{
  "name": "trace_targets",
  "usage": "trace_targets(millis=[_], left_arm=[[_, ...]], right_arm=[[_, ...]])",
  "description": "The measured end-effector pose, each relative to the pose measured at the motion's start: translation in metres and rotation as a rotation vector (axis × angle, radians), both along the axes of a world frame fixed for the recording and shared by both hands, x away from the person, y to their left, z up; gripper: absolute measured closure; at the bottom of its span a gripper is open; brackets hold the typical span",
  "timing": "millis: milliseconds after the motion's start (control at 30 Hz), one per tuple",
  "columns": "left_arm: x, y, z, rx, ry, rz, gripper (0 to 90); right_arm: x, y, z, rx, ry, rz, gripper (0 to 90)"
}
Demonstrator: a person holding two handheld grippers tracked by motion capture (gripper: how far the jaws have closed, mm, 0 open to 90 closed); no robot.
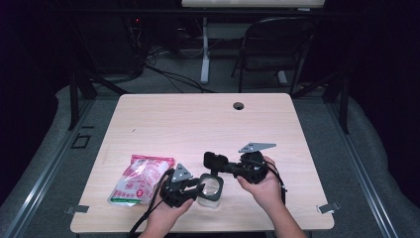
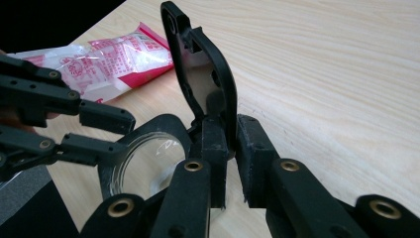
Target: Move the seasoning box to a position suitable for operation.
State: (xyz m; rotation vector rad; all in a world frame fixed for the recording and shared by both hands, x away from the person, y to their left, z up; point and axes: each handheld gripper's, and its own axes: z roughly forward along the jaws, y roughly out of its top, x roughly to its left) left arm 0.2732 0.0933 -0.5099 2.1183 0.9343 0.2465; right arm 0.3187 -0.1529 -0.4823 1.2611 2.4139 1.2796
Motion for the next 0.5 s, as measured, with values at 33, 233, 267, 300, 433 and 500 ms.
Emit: trace_targets(millis=[33,233,267,300,433,500], left_arm=[[0.000,0.000,0.000,0.000,0.000,0.000,68.6],[-0.001,0.000,0.000,-0.003,0.003,0.007,68.3],[-0.002,0.001,0.001,-0.004,0.000,0.006,67.9],[-0.002,0.001,0.001,-0.004,0.000,0.006,67.8],[-0.002,0.012,0.009,-0.015,-0.015,0.019,66.9],[-0.003,0.015,0.011,-0.021,-0.020,0.024,65.7]], right_arm=[[0.001,0.001,0.000,0.003,-0.001,0.000,82.7],[0.004,0.004,-0.003,0.025,0.006,0.005,78.1],[0.003,0.004,-0.002,0.019,0.005,0.013,75.7],[0.003,0.004,-0.002,0.019,0.005,0.013,75.7],[-0.001,0.000,0.000,0.009,0.003,0.012,69.3],[-0.003,-0.003,0.001,0.010,0.001,0.005,67.6]])
